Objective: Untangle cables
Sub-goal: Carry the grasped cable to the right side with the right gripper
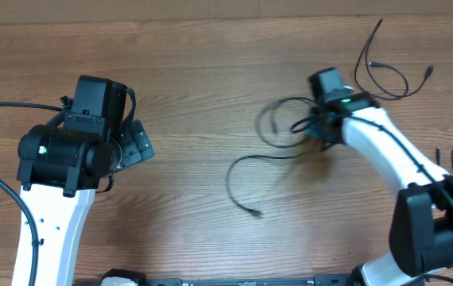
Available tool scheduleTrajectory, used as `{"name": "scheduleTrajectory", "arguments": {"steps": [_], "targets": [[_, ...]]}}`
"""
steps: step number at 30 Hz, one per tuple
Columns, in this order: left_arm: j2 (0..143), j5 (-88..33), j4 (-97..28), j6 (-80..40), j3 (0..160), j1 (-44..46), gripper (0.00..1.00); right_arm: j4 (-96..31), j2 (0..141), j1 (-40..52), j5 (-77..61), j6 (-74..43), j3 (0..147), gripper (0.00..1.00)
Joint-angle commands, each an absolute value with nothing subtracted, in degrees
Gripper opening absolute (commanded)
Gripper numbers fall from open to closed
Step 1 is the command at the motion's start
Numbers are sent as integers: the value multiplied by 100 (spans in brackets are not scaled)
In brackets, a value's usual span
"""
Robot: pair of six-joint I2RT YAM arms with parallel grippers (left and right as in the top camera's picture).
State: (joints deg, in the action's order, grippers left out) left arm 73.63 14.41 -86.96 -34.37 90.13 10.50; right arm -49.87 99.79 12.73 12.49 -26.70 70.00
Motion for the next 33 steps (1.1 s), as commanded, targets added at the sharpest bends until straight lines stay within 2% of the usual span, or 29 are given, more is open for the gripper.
{"name": "scheduleTrajectory", "arguments": {"steps": [1,6,11,17,18,19,20,22,23,29,33], "targets": [[7338,1544,-8694,-3474,9006,1079,100,-5583,9837,482,1804,-2827,6982,4],[7338,1544,-8691,-3474,9006,1079,100,-6215,9837,-449,1817,-3179,6982,4],[7338,1544,-8691,-3474,9006,1079,99,-6128,9837,-1492,1741,-3142,6982,4],[7338,1544,-8694,-3474,9006,1079,99,-6163,9697,-2132,1747,-3332,6984,4],[7338,1544,-8691,-3474,9006,1079,100,-6165,9618,-2204,1662,-3321,6984,8],[7338,1544,-8691,-3474,9006,1079,99,-6200,9518,-2246,1584,-3319,6987,39],[7338,1544,-8691,-3472,9006,1079,100,-6243,9419,-2263,1527,-3319,6989,63],[7338,1544,-8694,-3474,9006,1079,100,-6344,9096,-2263,1352,-3321,6989,97],[7338,1544,-8691,-3474,9006,1079,100,-6370,8886,-2241,1192,-3321,6989,100],[7338,1544,-8694,-3472,9006,1079,99,-6462,7203,-2040,-596,-2788,6984,100],[7338,1544,-8691,-3472,9006,1079,100,-6705,5719,-2025,-1000,-2272,6982,100]]}}
